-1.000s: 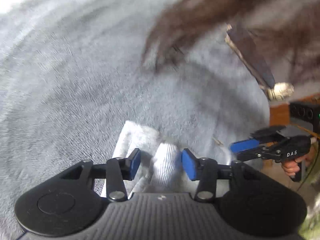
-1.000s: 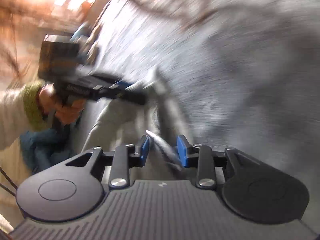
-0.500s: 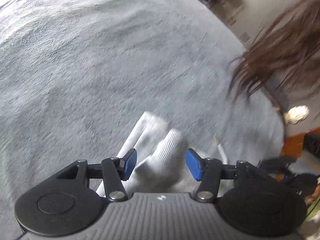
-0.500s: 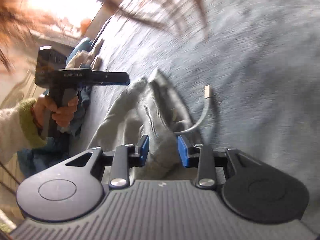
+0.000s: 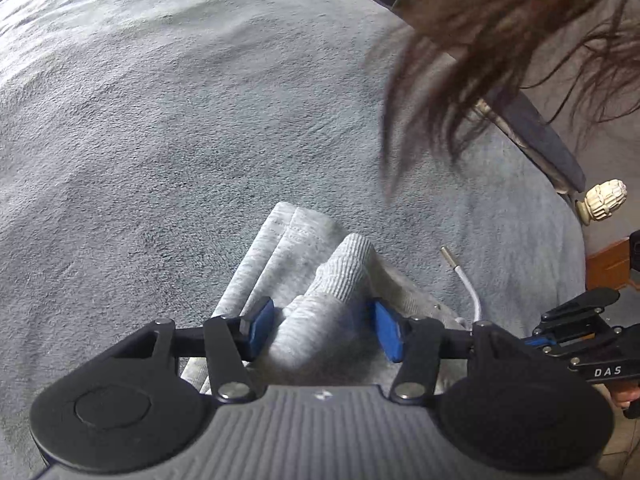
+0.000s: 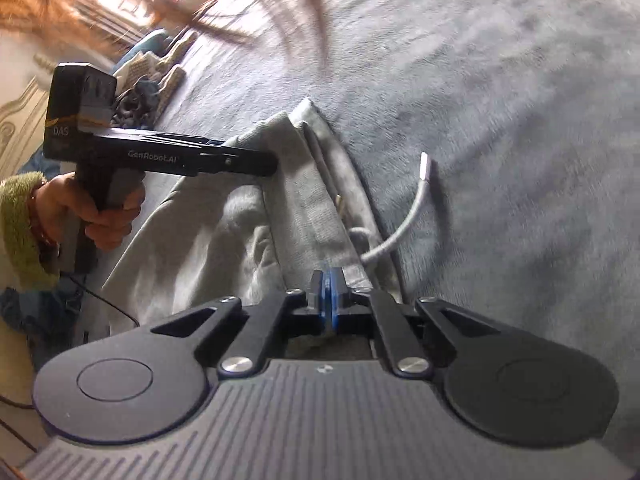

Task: Fold clothes

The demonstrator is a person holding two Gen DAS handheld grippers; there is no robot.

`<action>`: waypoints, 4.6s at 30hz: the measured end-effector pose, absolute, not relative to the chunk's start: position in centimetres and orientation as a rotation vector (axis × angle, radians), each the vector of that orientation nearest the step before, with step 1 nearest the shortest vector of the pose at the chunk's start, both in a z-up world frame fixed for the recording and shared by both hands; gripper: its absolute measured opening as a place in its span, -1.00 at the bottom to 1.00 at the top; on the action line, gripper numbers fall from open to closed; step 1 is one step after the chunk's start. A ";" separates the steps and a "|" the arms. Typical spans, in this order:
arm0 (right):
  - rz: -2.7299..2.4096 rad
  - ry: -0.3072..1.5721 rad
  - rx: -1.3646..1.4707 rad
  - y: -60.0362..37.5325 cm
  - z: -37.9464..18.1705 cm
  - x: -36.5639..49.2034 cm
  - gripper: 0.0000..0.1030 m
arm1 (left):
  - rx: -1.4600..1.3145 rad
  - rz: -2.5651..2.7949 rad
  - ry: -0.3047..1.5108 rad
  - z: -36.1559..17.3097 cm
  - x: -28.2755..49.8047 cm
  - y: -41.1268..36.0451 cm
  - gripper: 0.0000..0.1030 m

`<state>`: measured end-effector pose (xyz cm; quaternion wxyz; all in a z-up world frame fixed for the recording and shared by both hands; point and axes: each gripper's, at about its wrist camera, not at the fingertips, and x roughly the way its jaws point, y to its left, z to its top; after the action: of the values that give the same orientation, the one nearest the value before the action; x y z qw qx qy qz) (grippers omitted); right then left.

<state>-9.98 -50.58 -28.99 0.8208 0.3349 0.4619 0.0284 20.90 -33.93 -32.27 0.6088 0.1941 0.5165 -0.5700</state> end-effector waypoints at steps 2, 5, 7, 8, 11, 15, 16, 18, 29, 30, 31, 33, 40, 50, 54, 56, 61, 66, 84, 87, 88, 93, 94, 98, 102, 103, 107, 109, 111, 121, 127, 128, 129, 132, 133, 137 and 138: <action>0.043 0.987 0.725 -50.3 -29.3 -10.3 -0.99 | 0.446 -1.337 1.185 -32.7 20.8 -34.0 0.07; 0.035 1.012 0.679 -49.9 -29.5 -10.0 -1.00 | 0.445 -1.353 1.164 -33.3 20.3 -34.1 0.11; 0.028 1.023 0.657 -48.9 -29.6 -9.2 -1.00 | 0.452 -1.363 1.143 -33.5 20.1 -34.2 0.14; 0.026 1.029 0.654 -48.7 -29.7 -8.8 -1.00 | 0.446 -1.360 1.147 -33.4 20.2 -34.2 0.15; 0.029 1.047 0.642 -48.6 -29.1 -7.8 -0.98 | 0.408 -1.325 1.167 -32.5 20.8 -33.6 0.15; 0.065 1.004 0.515 -47.6 -25.7 -6.9 -0.92 | 0.272 -1.189 1.138 -30.0 21.1 -29.9 0.24; 0.085 0.986 0.476 -47.2 -24.9 -6.5 -0.92 | 0.214 -1.144 1.136 -29.3 21.1 -28.5 0.25; 0.135 0.960 0.415 -46.4 -23.9 -5.3 -0.92 | 0.084 -1.041 1.147 -28.1 20.9 -25.2 0.29; 0.301 1.122 0.163 -43.5 -26.0 0.1 -0.89 | -0.514 -0.384 1.044 -23.0 13.5 -2.3 0.29; 0.319 1.116 0.128 -43.0 -25.2 0.0 -0.85 | -0.527 -0.350 1.044 -23.0 12.6 -1.3 0.29; 0.344 1.111 0.102 -42.5 -24.5 -0.1 -0.85 | -0.539 -0.317 1.043 -23.1 11.6 -0.2 0.29; 0.416 1.100 0.080 -41.1 -23.3 -0.1 -0.85 | -0.564 -0.250 1.041 -23.1 9.8 2.0 0.29; 0.760 1.088 0.004 -30.8 -22.3 0.6 -0.85 | -0.648 -0.014 1.026 -23.4 3.2 9.5 0.37; 0.985 1.080 -0.246 -17.6 -23.3 -4.9 -0.85 | -0.946 -0.032 1.158 -31.8 1.7 9.8 0.08; 0.888 1.107 -0.283 -17.7 -22.9 -5.1 -0.85 | -0.984 -0.044 1.223 -34.3 3.2 8.6 0.04; 0.824 1.129 -0.295 -18.3 -22.9 -4.5 -0.85 | -1.005 -0.037 1.264 -35.1 2.8 8.3 -0.13; 0.700 1.142 -0.254 -19.7 -22.7 -2.9 -0.85 | -0.934 -0.035 1.306 -35.9 3.1 8.2 -0.90; 0.688 1.146 -0.223 -19.8 -22.2 -3.5 -0.85 | -0.913 -0.091 1.330 -35.7 3.1 8.6 -0.85; 1.208 0.782 -0.890 -17.7 -25.2 -11.1 -0.48 | -0.756 -0.172 1.325 -35.1 6.6 13.8 0.14; 1.159 0.913 -0.661 -18.1 -24.4 -7.5 -0.68 | -0.789 -0.233 1.339 -35.9 7.4 13.9 0.25; 1.140 0.946 -0.594 -18.4 -24.3 -6.4 -0.69 | -0.799 -0.248 1.344 -36.3 7.7 14.0 0.25; 1.056 1.116 -0.246 -20.5 -25.5 -2.3 -0.69 | -0.858 -0.324 1.373 -37.9 9.2 14.1 0.27; 1.035 1.154 -0.168 -20.9 -25.9 -1.6 -0.69 | -0.866 -0.335 1.378 -38.0 9.3 14.1 0.27; 0.916 1.241 0.024 -22.2 -28.2 -0.1 -0.68 | -0.866 -0.359 1.399 -38.5 9.8 13.7 0.27; 0.818 1.213 0.007 -21.4 -28.6 -1.2 -0.67 | -0.882 -0.372 1.413 -38.7 10.6 13.6 0.27; 0.793 1.191 -0.029 -20.9 -28.5 -1.8 -0.67 | -0.884 -0.377 1.414 -38.8 10.8 13.5 0.27; 0.685 1.062 -0.181 -19.7 -26.5 -4.1 -0.49 | -0.868 -0.401 1.427 -38.8 11.3 12.9 0.27; 0.643 0.987 -0.264 -19.5 -25.8 -4.9 -0.31 | -0.865 -0.407 1.432 -39.0 11.5 12.7 0.27; 0.632 0.945 -0.343 -19.4 -25.7 -5.3 -0.22 | -0.867 -0.411 1.438 -39.1 11.8 12.7 0.27; 0.658 0.732 -0.724 -18.0 -26.3 -8.2 -0.89 | -0.887 -0.417 1.460 -39.6 12.6 12.5 0.27; 0.631 0.757 -0.661 -18.4 -25.3 -7.8 -0.96 | -0.902 -0.411 1.472 -39.9 13.1 12.2 0.26; 0.623 0.777 -0.614 -18.7 -24.8 -7.5 -0.96 | -0.905 -0.410 1.474 -39.9 13.2 12.2 0.26; 0.618 0.803 -0.555 -19.2 -24.2 -7.3 -0.95 | -0.907 -0.409 1.476 -40.0 13.3 12.1 0.26; 0.636 0.885 -0.422 -20.7 -22.6 -8.1 -0.95 | -0.910 -0.408 1.476 -40.1 13.5 12.0 0.26; 0.648 0.910 -0.396 -21.1 -22.2 -8.7 -0.95 | -0.906 -0.409 1.470 -40.1 13.5 11.8 0.26; 0.737 0.998 -0.413 -20.4 -23.7 -10.8 -0.95 | -0.906 -0.401 1.455 -40.1 13.3 11.4 0.26; 0.733 0.995 -0.422 -20.1 -24.2 -10.8 -0.95 | -0.905 -0.400 1.451 -40.1 13.4 11.1 0.26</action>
<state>-10.83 -20.11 -24.22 0.7942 -0.1962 0.4631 0.3411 13.43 11.08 -40.10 0.6386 -0.3964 0.6360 -0.1751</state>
